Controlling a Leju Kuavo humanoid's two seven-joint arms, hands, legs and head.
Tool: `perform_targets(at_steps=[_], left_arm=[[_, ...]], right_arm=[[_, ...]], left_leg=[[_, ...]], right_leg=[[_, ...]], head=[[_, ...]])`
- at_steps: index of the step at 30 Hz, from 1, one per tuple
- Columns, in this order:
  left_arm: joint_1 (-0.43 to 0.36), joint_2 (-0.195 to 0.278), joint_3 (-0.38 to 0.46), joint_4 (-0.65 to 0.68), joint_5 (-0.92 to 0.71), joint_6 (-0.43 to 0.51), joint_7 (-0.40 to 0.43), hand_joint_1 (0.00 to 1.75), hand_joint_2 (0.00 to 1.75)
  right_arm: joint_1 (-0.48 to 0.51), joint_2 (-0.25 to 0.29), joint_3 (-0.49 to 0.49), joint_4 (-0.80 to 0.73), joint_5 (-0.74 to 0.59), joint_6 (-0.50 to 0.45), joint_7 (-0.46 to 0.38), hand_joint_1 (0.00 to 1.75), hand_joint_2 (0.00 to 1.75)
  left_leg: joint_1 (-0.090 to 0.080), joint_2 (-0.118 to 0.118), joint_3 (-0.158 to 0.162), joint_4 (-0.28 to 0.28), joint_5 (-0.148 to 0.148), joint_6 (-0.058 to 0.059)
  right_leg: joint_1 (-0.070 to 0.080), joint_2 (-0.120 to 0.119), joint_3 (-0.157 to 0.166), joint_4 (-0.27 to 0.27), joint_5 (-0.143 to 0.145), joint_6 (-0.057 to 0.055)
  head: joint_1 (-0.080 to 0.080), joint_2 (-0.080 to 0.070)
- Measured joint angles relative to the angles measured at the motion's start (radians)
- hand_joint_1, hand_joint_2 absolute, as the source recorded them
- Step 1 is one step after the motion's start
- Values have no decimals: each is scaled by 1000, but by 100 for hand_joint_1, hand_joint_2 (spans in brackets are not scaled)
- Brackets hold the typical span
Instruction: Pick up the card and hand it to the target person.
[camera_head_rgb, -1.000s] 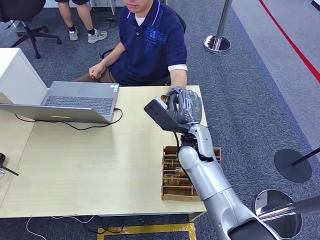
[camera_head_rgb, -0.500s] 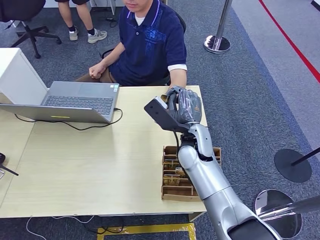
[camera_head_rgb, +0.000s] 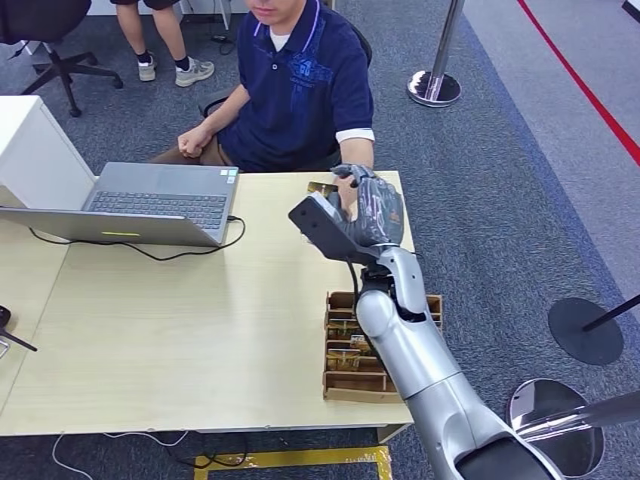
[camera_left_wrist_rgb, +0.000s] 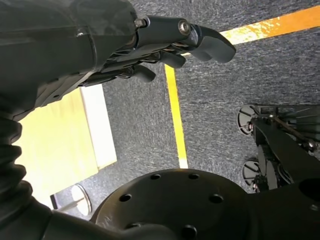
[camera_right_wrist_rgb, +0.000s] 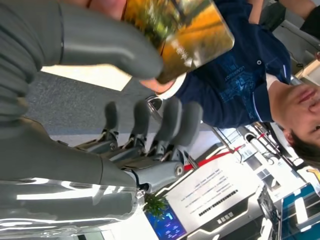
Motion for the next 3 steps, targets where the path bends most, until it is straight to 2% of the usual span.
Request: perform_targets(at_steps=[3], left_arm=[[0, 0, 0, 0, 3, 1, 6, 0, 0]], right_arm=[[-1, 0, 0, 0, 0, -1, 0, 0, 175]], left_leg=[[0, 0, 0, 0, 0, 0]], right_leg=[[0, 0, 0, 0, 0, 0]], head=[[0, 0]])
